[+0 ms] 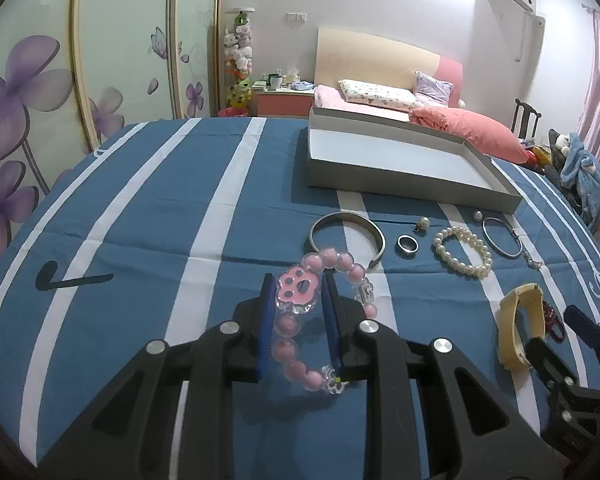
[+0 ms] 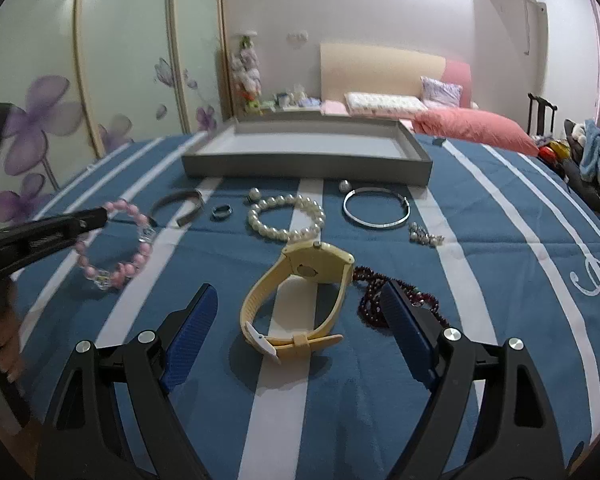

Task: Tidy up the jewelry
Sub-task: 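Lift the pink bracelet with the left gripper while the right gripper grasps the cream watch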

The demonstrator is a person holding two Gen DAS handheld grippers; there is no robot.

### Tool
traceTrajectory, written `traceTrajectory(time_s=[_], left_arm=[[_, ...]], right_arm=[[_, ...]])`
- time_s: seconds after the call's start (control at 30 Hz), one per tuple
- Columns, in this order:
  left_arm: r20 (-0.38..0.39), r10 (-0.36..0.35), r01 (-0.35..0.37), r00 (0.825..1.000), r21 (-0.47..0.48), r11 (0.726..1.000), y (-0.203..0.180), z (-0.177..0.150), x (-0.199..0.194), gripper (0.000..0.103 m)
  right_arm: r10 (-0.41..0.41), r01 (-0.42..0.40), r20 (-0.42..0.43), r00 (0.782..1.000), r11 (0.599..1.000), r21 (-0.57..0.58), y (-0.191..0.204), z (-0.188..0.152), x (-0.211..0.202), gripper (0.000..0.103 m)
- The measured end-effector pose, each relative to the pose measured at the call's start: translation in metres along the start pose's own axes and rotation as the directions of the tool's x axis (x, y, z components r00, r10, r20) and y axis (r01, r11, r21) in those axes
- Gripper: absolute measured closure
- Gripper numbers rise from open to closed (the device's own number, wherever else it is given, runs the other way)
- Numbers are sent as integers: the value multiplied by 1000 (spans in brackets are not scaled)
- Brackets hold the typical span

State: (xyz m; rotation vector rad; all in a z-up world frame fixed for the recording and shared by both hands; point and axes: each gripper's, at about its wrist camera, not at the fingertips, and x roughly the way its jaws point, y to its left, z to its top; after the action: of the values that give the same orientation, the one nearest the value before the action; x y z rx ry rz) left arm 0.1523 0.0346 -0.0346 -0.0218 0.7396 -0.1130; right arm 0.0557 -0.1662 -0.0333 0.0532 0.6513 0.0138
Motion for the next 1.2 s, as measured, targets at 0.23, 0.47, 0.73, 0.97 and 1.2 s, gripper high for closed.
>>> traceTrajectory(time_s=[0.23, 0.47, 0.73, 0.97, 1.2], left_arm=[[7, -7, 7, 1000, -3, 1000, 5, 0, 0, 80], [3, -12, 12, 1000, 1, 1000, 4, 0, 0, 80], [15, -17, 17, 1000, 6, 1000, 2, 0, -3, 80], [57, -28, 27, 998, 29, 999, -6, 2, -15, 80], [93, -42, 39, 995, 43, 998, -14, 6, -26, 80]], right_arm=[[-58, 57, -70, 996, 998, -11, 4, 2, 16, 19], [-27, 27, -126, 992, 1000, -3, 2, 2, 27, 43], [11, -7, -110, 994, 999, 33, -10, 2, 23, 57], [35, -33, -56, 998, 999, 34, -13, 5, 14, 59], [47, -47, 12, 999, 998, 28, -19, 13, 2, 59]])
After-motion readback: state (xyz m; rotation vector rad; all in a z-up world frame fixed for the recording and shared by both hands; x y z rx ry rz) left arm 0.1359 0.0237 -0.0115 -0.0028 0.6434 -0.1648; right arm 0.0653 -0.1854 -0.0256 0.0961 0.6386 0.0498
